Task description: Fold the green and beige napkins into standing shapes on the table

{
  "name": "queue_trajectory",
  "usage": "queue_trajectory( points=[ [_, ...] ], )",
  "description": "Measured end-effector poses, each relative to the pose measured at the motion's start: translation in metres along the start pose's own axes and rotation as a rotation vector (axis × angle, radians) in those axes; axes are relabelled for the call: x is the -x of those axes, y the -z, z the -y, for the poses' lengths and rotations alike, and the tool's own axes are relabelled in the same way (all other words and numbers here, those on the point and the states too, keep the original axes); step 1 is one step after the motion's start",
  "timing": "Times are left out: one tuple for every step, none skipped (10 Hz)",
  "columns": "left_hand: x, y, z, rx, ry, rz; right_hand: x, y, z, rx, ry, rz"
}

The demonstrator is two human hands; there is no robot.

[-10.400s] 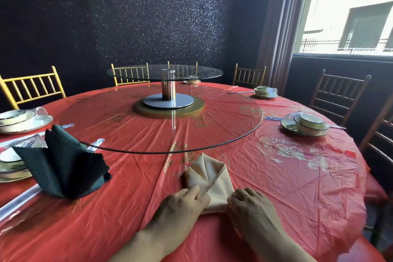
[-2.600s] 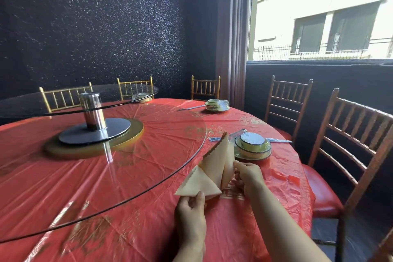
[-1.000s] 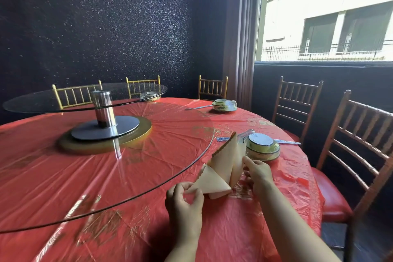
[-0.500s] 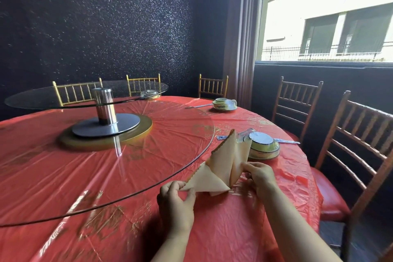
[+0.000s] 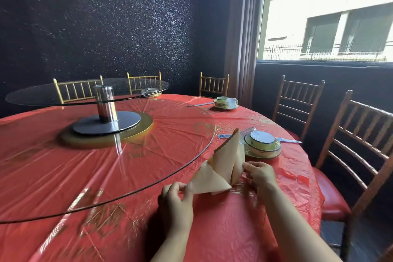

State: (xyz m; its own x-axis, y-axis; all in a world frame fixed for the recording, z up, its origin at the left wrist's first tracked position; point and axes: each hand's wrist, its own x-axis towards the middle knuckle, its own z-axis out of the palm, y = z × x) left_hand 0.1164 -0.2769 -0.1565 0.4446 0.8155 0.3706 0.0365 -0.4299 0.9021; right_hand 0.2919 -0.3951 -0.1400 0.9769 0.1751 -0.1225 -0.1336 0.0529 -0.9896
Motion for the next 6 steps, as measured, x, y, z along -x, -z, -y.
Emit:
queue_trajectory(
  points=[
    [-0.005,0.002,0.002,-0.101,-0.007,-0.021,0.001,0.001,0.000,0.004,0.007,-0.027],
    [-0.006,0.003,-0.001,-0.101,-0.009,-0.017,0.001,0.002,0.000,0.001,0.011,-0.025],
    [-0.004,0.001,-0.002,-0.032,-0.017,-0.006,0.004,0.001,0.001,-0.033,0.015,-0.022],
    [-0.002,-0.001,0.002,0.058,-0.082,-0.024,0.010,0.002,0.003,-0.107,0.026,-0.021],
    [0.000,-0.002,-0.001,0.117,-0.082,-0.007,0.015,0.005,0.003,-0.165,0.055,-0.013],
    [0.006,0.002,-0.006,0.141,-0.104,-0.007,0.023,0.007,0.002,-0.190,0.057,-0.015]
  ],
)
